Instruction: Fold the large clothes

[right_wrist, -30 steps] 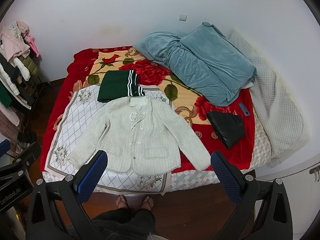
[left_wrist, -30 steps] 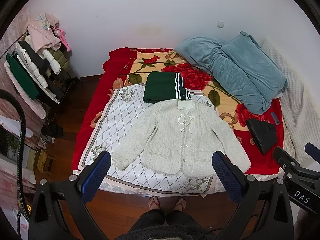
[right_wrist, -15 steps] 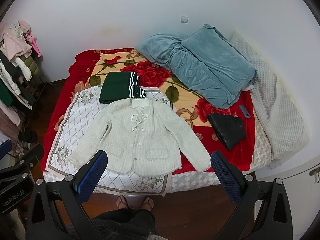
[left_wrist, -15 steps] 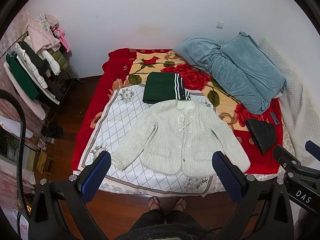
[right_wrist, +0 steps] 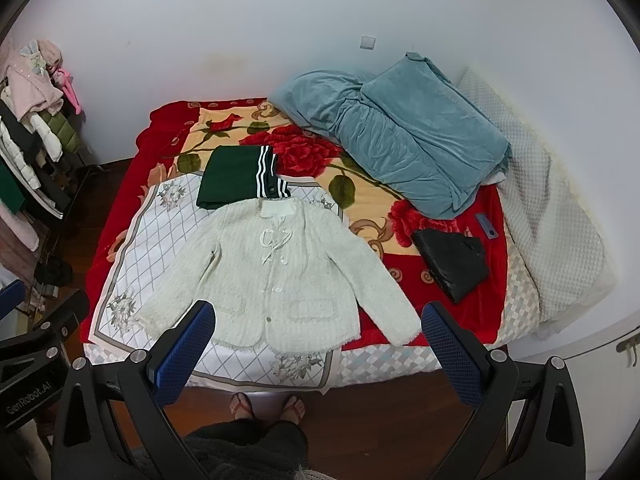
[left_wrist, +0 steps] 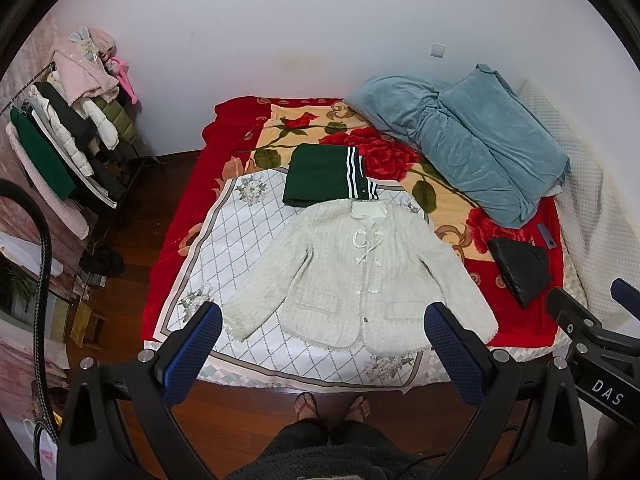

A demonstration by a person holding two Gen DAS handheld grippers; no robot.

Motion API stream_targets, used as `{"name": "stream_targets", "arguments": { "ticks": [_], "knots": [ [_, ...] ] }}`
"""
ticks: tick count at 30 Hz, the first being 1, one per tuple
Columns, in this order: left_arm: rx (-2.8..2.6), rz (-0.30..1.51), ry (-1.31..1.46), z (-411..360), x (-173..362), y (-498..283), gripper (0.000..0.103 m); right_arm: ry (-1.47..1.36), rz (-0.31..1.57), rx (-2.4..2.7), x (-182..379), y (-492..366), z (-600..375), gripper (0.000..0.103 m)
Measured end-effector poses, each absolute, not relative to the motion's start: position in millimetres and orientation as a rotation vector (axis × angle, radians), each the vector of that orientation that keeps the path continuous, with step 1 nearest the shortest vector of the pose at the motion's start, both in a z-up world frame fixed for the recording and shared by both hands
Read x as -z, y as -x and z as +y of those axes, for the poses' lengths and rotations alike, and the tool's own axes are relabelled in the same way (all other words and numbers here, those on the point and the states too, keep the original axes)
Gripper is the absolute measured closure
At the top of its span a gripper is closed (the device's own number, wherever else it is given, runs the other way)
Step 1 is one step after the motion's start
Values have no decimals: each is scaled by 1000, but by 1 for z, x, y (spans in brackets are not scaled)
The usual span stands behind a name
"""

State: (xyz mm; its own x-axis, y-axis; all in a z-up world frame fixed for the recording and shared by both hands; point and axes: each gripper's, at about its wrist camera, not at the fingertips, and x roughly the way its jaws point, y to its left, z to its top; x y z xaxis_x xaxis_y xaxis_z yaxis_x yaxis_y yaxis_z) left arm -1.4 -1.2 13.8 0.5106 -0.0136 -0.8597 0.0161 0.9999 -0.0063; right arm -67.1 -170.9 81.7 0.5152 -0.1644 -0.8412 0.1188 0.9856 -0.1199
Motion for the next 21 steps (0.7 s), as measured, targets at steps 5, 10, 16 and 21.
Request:
{"name": "stream_targets", "arguments": {
  "ticks": [5,10,16,21],
  "knots": [
    [18,1033,-3,-2,-14,2,0,49,1014,169,-83,68,-170,0],
    [20,1032,-3,-3,-15,1,0,49,1009,171,-83,68,-171,0],
    [20,1030,-2,-2,-15,2,0,51,1008,169,-82,69,-170,0],
    [20,1030,0,-2,-15,2,0,51,1008,167,-84,68,-170,0]
  ]
}}
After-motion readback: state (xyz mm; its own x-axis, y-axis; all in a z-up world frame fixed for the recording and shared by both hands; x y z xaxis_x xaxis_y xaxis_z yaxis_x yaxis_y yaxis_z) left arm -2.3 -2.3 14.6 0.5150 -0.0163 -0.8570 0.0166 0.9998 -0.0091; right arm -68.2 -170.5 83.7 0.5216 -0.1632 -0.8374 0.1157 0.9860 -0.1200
